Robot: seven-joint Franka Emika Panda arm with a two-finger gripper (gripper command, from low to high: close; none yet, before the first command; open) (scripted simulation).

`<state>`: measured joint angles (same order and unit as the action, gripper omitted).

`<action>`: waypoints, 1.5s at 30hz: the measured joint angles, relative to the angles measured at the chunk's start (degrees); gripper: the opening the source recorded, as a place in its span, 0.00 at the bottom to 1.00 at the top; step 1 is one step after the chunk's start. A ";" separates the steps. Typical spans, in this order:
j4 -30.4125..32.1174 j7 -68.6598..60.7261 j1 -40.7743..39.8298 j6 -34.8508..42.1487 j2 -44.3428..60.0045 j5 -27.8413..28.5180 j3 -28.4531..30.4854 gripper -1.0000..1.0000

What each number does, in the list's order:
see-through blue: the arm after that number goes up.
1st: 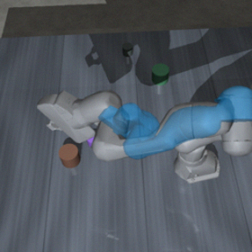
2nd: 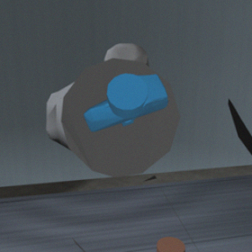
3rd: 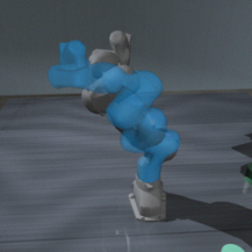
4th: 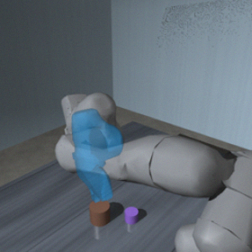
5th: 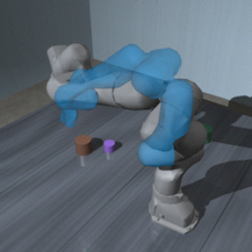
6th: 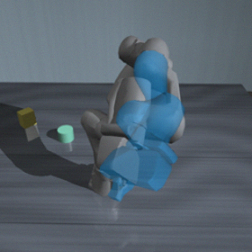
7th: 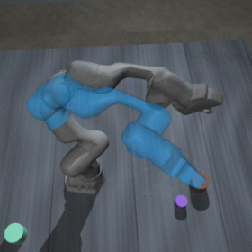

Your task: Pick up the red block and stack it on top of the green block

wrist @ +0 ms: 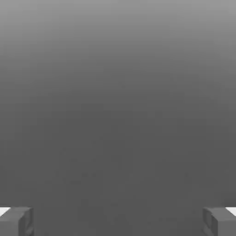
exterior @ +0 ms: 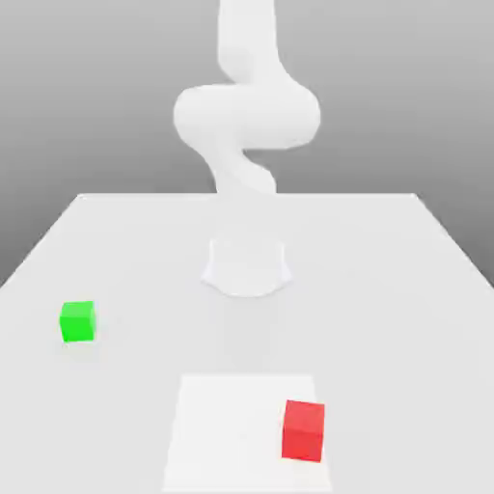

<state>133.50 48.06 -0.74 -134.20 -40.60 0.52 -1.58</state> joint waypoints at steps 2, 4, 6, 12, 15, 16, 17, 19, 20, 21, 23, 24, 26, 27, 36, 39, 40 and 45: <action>1.45 1.91 -0.58 -2.04 4.43 0.48 -1.29 0.50; 2.84 3.75 -1.08 -3.99 8.66 0.97 -2.48 0.50; 4.21 5.59 -1.52 -5.91 12.83 1.47 -3.60 0.50; 8.30 11.15 -2.23 -11.66 25.34 3.09 -6.27 0.50; 10.35 13.80 -2.22 -14.53 31.58 3.71 -7.22 0.50; 11.03 14.64 -2.13 -15.49 33.65 3.85 -7.45 0.50; 11.72 15.44 -1.95 -16.46 35.72 3.94 -7.67 0.50; 13.09 16.88 -1.40 -18.39 39.83 3.90 -7.99 0.50; 13.77 17.51 -1.04 -19.34 41.87 3.75 -8.03 0.50; 14.46 18.03 -0.77 -20.33 43.89 3.46 -8.16 0.50; 15.32 19.04 -0.40 -22.68 47.95 3.32 -8.20 0.50; 15.23 19.66 -0.11 -24.23 50.01 3.90 -7.83 0.50; 14.76 21.03 0.64 -27.54 54.16 5.58 -6.75 0.50; 14.46 21.70 1.26 -29.26 56.23 6.44 -5.95 0.50; 14.29 22.04 1.83 -30.39 57.52 6.83 -5.31 0.00; 15.17 20.11 0.78 -25.76 51.96 4.23 -6.91 0.00; 15.50 19.41 0.64 -24.06 49.94 3.31 -7.25 0.00; 19.10 29.23 -7.80 -21.71 44.01 4.04 -0.32 0.00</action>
<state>152.61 77.29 -8.54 -155.91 3.41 4.56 -1.90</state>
